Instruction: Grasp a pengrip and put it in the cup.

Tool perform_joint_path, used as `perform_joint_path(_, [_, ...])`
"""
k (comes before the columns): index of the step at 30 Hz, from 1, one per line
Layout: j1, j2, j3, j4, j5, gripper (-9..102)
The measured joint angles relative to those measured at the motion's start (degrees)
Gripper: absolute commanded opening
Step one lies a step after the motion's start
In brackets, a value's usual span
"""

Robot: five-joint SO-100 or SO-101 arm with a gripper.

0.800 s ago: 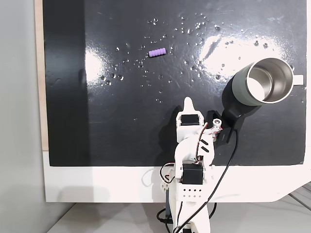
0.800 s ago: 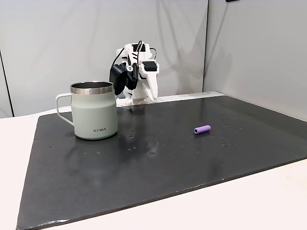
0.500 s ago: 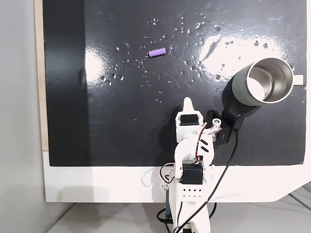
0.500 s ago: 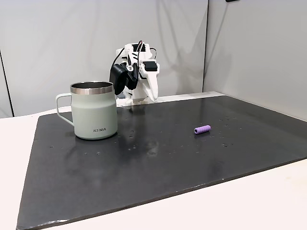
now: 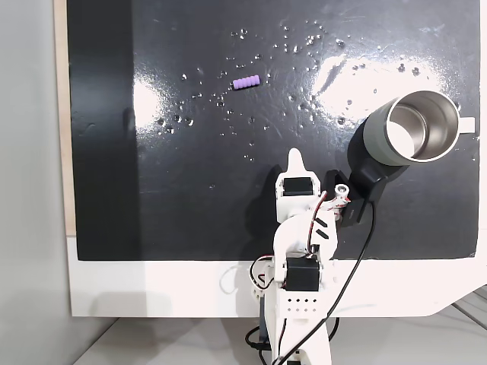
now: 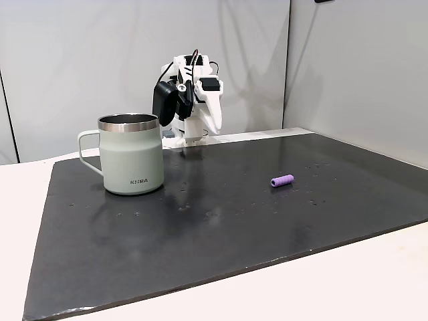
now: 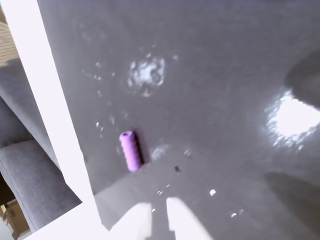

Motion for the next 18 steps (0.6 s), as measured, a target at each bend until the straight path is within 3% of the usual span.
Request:
perform_joint_path(7, [-1.67,-20.3,-17.31,-3.34,0.97,0])
perform_joint_path(18, [-4.04,-55.81,-49.13,-0.26,5.54,0])
